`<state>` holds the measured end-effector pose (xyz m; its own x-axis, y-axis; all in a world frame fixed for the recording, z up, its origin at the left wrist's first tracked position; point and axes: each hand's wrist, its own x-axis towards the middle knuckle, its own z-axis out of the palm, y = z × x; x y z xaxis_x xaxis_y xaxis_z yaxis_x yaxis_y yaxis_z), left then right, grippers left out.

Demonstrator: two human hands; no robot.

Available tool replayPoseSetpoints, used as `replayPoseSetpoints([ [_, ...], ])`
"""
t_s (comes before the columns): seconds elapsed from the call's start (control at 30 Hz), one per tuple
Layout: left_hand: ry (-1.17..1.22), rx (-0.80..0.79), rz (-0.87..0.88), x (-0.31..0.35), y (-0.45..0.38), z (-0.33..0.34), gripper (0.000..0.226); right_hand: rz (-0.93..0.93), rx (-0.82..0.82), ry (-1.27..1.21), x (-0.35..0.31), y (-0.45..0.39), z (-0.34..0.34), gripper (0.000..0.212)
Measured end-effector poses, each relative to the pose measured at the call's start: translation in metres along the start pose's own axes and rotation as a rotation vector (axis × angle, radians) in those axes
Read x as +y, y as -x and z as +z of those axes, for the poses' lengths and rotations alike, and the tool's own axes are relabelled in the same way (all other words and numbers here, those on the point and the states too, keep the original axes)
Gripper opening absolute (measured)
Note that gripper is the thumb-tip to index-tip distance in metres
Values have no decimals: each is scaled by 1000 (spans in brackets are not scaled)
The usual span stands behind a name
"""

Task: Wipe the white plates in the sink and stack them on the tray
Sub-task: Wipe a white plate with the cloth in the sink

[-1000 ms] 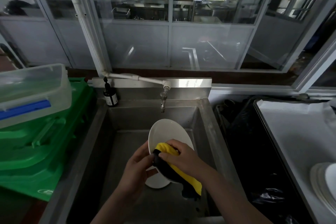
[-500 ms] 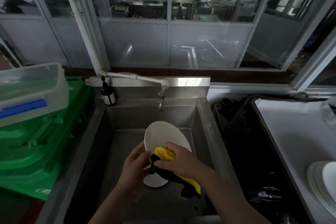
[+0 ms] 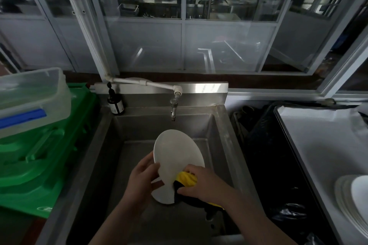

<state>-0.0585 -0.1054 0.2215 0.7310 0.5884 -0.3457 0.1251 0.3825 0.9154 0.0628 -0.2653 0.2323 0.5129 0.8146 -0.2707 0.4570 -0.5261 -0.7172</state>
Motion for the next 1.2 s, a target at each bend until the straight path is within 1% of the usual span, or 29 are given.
replayPoseSetpoints([
  [0.2,-43,-30,17,1,4,4,36,-1,9,27,22,6,-3,34],
  [0.33,-41,-37,23,2,3,3,36,32,58,113,40,9,-5,36],
  [0.47,-37,-45,6,3,0,2,38,68,121,120,54,14,-10,37],
  [0.67,-16,-26,-40,2,-5,1,38,181,219,93,68,14,-11,35],
  [0.8,8,-3,-28,3,-7,2,34,270,308,-34,80,15,-12,25],
  [0.9,29,20,-15,3,-7,4,33,343,378,-169,95,14,-13,23],
  [1.0,40,18,-8,2,-7,6,36,436,448,-323,110,12,-13,26],
  [1.1,45,17,-10,1,-7,6,36,534,547,-458,124,10,-15,35],
  [1.2,45,19,-13,-1,-6,6,36,595,616,-536,139,11,-22,34],
])
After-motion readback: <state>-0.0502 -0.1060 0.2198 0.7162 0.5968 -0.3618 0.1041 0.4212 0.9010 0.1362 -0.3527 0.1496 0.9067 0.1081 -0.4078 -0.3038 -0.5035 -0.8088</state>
